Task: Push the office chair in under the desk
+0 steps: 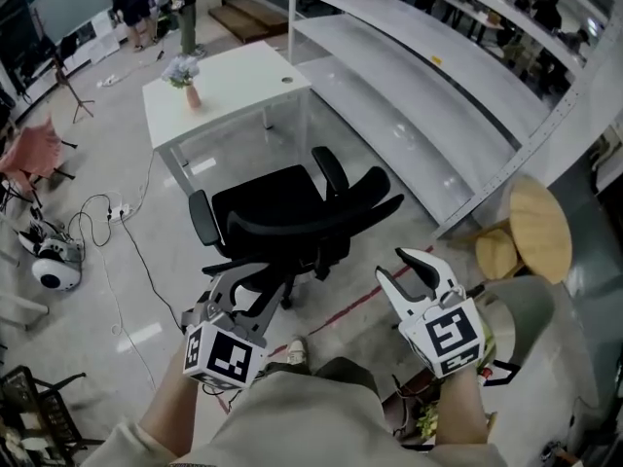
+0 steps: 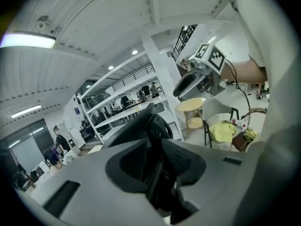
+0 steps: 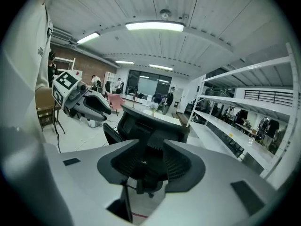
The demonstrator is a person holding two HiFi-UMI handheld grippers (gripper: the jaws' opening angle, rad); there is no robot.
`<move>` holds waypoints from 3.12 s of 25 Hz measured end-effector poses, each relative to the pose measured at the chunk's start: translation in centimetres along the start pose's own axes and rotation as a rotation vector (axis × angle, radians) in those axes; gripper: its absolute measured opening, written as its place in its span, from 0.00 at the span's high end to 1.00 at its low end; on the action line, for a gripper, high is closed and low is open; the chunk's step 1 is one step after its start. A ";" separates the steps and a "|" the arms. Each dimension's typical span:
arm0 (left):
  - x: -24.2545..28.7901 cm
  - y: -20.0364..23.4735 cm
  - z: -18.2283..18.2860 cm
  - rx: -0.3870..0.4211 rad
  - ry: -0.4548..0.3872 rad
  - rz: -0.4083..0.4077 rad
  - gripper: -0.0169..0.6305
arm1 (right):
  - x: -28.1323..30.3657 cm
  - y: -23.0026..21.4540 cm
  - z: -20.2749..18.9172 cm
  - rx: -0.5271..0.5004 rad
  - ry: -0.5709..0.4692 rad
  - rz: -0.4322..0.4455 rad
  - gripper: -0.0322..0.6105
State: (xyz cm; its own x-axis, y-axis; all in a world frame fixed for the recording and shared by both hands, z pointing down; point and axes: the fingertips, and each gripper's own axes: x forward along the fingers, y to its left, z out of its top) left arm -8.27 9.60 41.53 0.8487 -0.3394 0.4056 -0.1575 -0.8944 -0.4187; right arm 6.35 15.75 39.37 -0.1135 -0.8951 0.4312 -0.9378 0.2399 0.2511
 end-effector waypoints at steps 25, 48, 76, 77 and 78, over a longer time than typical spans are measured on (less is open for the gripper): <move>6.0 1.4 -8.3 -0.024 0.441 0.167 0.68 | 11.3 -6.2 -8.6 -0.375 0.169 0.401 0.58; 8.5 1.3 -13.1 -0.027 0.651 0.136 0.64 | 16.1 -7.7 -12.6 -0.552 0.231 0.548 0.64; 12.7 9.6 -15.2 -0.122 0.636 0.252 0.59 | 25.8 -11.3 -9.2 -0.582 0.125 0.588 0.61; 12.8 10.2 -15.5 -0.121 0.635 0.257 0.59 | 26.5 -11.3 -9.0 -0.582 0.123 0.585 0.61; 13.0 10.9 -15.8 -0.119 0.634 0.263 0.59 | 27.3 -11.4 -8.7 -0.583 0.121 0.582 0.61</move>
State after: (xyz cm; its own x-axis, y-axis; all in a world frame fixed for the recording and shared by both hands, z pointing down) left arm -6.94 -9.16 55.12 0.3219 -0.6216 0.7141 -0.4024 -0.7726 -0.4911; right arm 16.77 -8.11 55.79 -0.4602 -0.5290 0.7130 -0.4161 0.8379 0.3532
